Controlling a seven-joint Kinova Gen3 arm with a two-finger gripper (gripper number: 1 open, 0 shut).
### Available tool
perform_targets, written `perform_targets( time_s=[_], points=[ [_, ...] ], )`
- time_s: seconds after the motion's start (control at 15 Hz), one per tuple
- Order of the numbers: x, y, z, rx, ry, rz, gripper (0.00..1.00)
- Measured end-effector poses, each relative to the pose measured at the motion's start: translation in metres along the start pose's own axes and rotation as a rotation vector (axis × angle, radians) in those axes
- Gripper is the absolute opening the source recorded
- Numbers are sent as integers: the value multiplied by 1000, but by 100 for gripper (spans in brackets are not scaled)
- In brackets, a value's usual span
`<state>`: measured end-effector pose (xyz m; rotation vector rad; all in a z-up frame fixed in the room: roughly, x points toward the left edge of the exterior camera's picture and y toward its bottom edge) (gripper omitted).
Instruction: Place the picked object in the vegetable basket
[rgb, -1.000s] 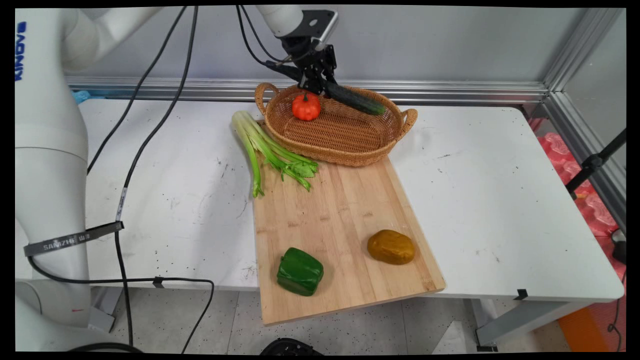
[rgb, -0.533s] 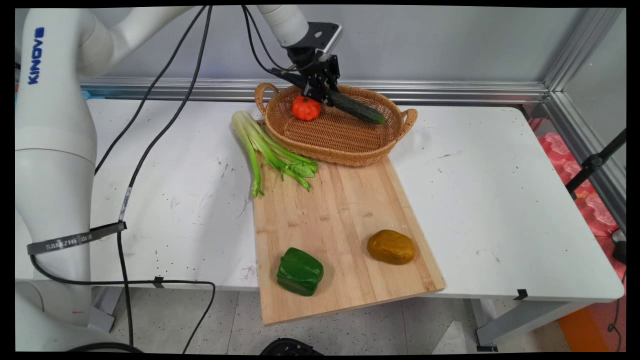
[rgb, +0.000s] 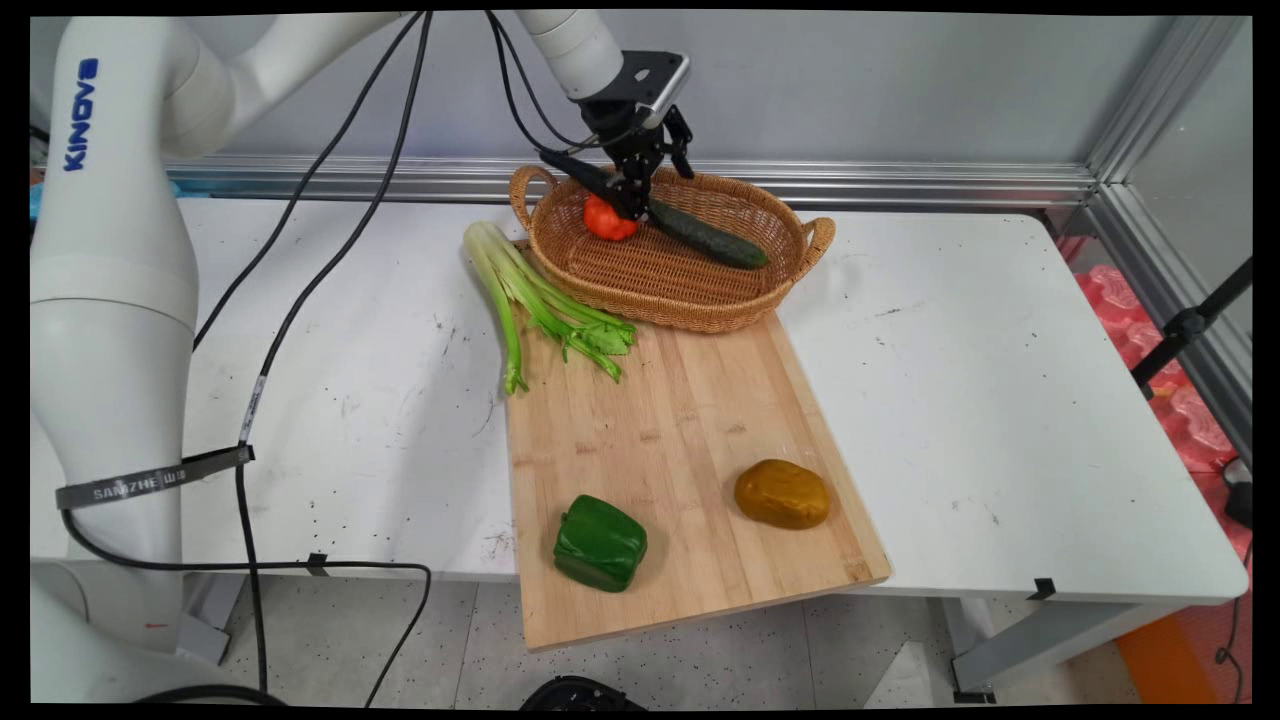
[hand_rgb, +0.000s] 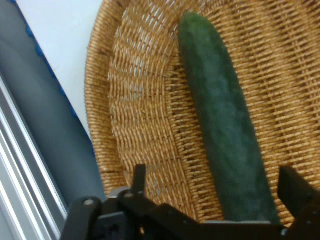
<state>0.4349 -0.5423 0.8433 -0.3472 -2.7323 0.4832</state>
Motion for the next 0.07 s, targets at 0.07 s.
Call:
perform_targets(
  time_s=[0.07],
  points=[
    [2, 0, -2, 2, 4, -1, 100]
  ],
)
